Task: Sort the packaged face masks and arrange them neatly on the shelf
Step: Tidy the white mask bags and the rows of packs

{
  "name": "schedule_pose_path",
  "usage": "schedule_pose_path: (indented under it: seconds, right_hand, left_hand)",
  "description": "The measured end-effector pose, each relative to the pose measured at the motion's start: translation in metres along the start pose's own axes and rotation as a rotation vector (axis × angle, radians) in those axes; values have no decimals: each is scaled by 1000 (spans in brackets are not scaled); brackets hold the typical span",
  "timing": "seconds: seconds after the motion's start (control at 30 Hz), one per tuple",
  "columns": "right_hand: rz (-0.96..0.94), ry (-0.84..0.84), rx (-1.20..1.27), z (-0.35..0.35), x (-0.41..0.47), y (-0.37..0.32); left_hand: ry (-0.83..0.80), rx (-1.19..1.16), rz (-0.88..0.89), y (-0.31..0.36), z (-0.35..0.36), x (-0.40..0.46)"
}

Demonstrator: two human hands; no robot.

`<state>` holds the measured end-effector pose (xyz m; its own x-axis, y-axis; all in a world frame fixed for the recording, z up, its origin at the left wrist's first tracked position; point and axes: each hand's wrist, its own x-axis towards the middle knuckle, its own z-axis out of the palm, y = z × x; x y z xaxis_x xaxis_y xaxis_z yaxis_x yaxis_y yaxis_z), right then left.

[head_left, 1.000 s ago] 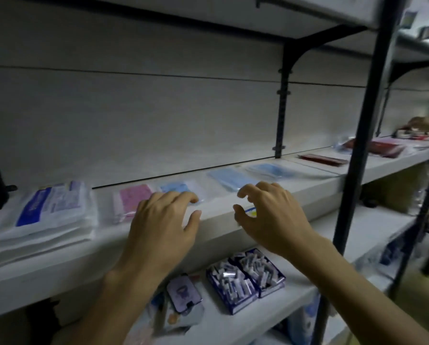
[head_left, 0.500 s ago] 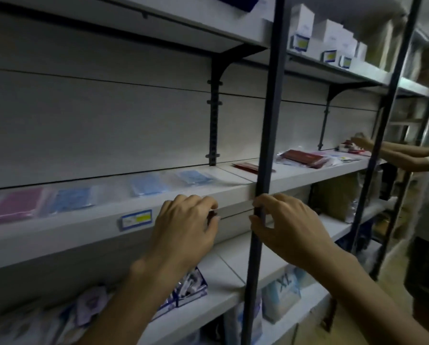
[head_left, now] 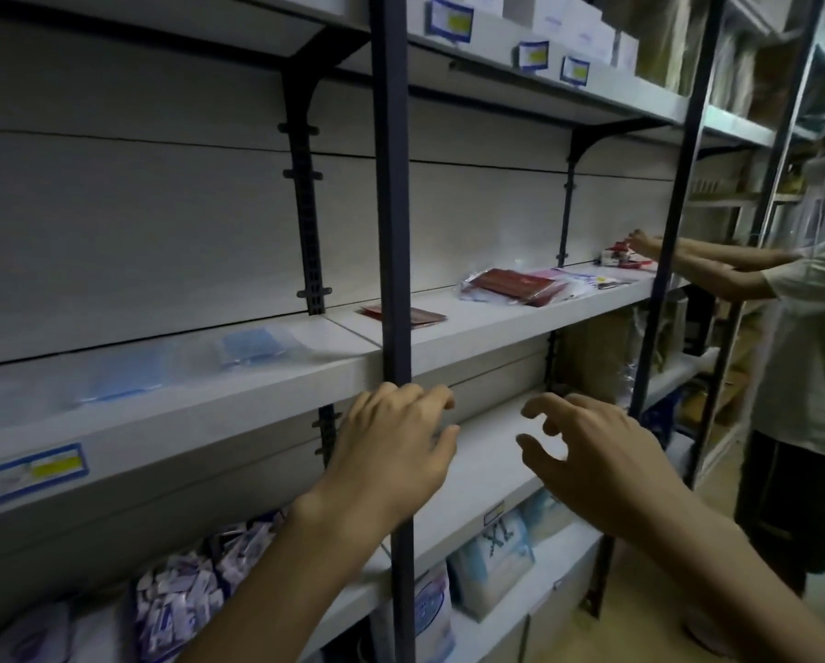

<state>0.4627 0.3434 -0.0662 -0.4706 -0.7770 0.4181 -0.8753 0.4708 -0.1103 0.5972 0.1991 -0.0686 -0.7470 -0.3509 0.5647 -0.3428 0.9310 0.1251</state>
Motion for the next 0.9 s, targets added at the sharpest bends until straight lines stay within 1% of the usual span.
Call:
schedule_pose_path:
  seconds: [0.27,0.37,0.47,0.6,0.73,0.9]
  right_hand:
    - [3,4,-1,10,89,98]
    - [25,38,24,18,121,131]
    - [53,55,35,29,144,165]
    - [76,55,49,36,171,217]
    - [88,90,97,44,199,275]
    - [38,78,155,63,228,346]
  left_hand:
    - [-11,-47,17,22,66,110]
    - [0,-41,22,26,92,155]
    - [3,-33,28,34,122,194]
    - [-36,-55,58,53,161,242]
    - [-19,-71,71,76,200,288]
    - [-35,-50,22,105,254,332]
